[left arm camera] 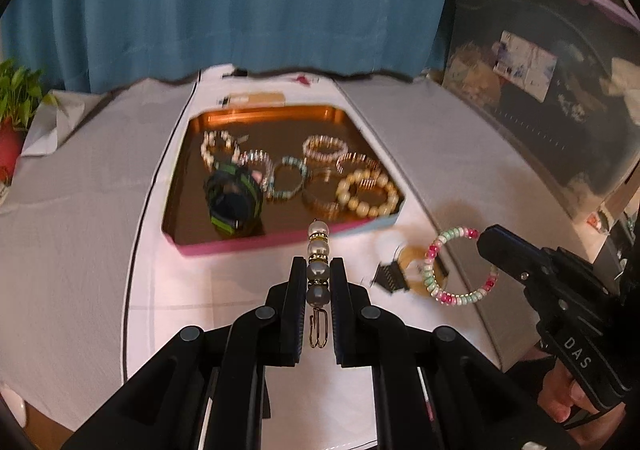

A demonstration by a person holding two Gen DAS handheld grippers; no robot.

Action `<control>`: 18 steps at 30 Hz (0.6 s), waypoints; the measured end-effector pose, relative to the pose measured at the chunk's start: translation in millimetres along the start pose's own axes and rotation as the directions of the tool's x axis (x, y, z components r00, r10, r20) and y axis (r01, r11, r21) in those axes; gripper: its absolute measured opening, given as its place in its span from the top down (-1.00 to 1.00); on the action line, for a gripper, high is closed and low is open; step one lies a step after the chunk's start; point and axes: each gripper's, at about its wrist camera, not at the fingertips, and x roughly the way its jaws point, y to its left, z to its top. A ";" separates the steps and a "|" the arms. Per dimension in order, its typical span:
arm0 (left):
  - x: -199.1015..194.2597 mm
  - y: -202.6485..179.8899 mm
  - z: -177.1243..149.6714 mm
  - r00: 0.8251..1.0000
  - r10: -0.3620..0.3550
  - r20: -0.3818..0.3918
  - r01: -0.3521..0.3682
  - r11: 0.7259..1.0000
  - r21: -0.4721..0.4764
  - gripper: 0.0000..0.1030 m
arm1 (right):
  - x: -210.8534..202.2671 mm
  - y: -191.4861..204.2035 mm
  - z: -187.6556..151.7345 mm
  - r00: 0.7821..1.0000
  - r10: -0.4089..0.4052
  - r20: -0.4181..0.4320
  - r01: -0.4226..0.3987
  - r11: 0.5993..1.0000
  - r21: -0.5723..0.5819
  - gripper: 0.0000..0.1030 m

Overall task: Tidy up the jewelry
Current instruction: 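Lift and carry the brooch and pastel bracelet over the orange tray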

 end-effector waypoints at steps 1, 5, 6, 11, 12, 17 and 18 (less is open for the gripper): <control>-3.5 -0.7 3.7 1.000 -0.002 0.011 0.002 1.000 0.001 0.83 | -1.6 1.0 3.6 1.000 0.000 0.004 0.000 1.000 -0.003 0.88; -22.0 -8.3 22.1 0.998 -0.009 0.065 0.008 1.000 0.015 0.83 | -7.6 4.6 15.3 1.000 0.004 0.018 -0.004 1.000 -0.018 0.88; -25.2 -11.3 25.7 0.997 0.002 0.076 -0.004 1.000 0.031 0.83 | -8.8 5.3 18.4 1.000 0.005 0.020 -0.004 1.000 -0.020 0.88; -36.1 -23.9 49.5 0.992 0.071 0.106 -0.080 0.994 0.076 0.83 | -14.0 3.6 35.4 0.999 0.009 0.032 -0.009 1.000 -0.015 0.88; -37.2 -24.2 53.3 0.991 0.081 0.108 -0.089 0.993 0.073 0.83 | -15.1 1.4 40.6 0.999 0.018 0.034 -0.018 1.000 -0.007 0.88; -37.9 -21.2 75.3 0.986 0.111 0.126 -0.120 0.991 0.062 0.83 | -13.4 1.9 68.6 0.998 0.038 0.041 -0.037 0.999 -0.013 0.88; -36.5 -18.1 80.4 0.986 0.108 0.127 -0.115 0.992 0.053 0.83 | -11.2 4.3 74.7 0.998 0.038 0.040 -0.037 0.999 -0.027 0.88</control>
